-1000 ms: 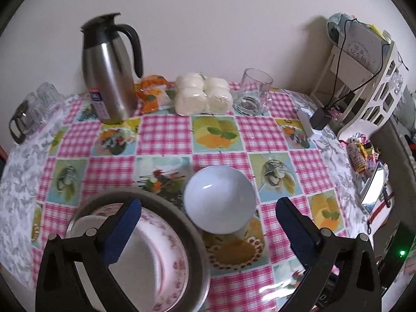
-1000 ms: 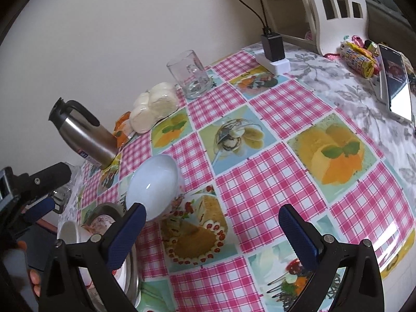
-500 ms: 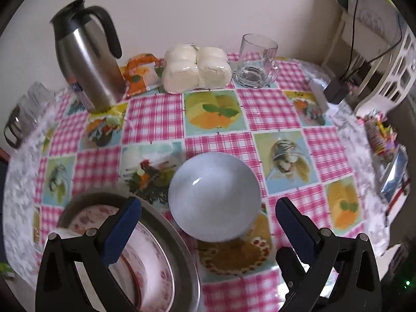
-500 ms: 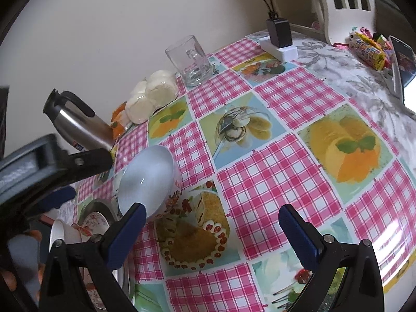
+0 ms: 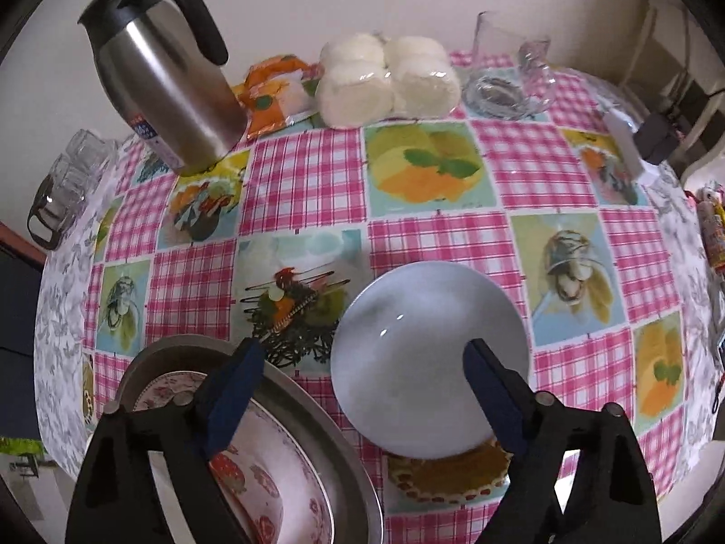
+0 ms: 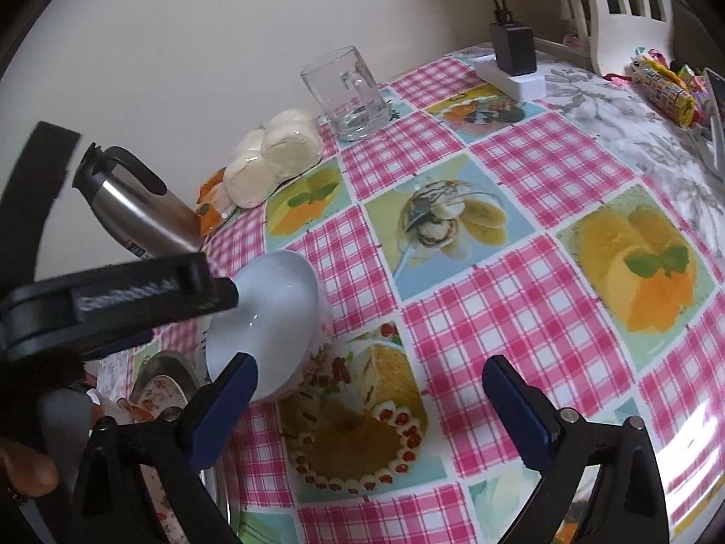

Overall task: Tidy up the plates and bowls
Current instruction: 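Close both tools on the white round bowl rim and tilt it up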

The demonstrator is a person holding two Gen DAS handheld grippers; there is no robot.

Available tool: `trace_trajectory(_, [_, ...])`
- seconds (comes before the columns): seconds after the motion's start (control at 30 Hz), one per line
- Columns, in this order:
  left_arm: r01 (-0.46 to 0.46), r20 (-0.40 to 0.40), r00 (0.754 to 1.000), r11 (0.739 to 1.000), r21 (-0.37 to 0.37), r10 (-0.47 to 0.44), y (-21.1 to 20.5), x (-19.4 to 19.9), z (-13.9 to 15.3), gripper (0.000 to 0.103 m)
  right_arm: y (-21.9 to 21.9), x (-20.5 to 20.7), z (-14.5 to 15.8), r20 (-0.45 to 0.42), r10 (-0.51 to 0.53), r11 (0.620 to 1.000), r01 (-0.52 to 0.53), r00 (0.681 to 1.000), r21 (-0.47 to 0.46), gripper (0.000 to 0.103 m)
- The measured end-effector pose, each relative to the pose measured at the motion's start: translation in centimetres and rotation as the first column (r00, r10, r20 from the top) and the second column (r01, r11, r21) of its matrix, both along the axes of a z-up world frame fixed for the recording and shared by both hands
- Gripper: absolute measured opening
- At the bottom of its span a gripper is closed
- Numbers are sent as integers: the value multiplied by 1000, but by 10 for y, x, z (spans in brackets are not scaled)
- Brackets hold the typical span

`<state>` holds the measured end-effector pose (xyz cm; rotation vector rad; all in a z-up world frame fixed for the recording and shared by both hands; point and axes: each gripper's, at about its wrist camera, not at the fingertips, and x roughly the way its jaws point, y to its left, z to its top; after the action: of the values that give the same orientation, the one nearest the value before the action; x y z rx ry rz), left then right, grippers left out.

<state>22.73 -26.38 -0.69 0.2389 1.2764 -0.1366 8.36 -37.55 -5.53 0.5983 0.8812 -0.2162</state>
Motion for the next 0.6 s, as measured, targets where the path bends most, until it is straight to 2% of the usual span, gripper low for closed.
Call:
trace_trajectory(0.13, [-6,-12,1000,999,36,6,-1,7,-11,81,5,9,-6,4,15,1000,-15,1000,0,88])
trace_trajectory(0.23, [-7,-27,1000,999,36,8,-1,11,-16,73,7,15,-12,1,27,1000,-27,1000,15,86])
trace_trajectory(0.3, [-9,-32,999,1000,27,10,-1,14,-20,64,9,19,-16,-15,30,999,-30,999,13,83])
trace_trajectory(0.6, [-27,-80,996,999,47,31,5,25,-42,46,16,33,-29,-45,53,999,-52,998,11,70])
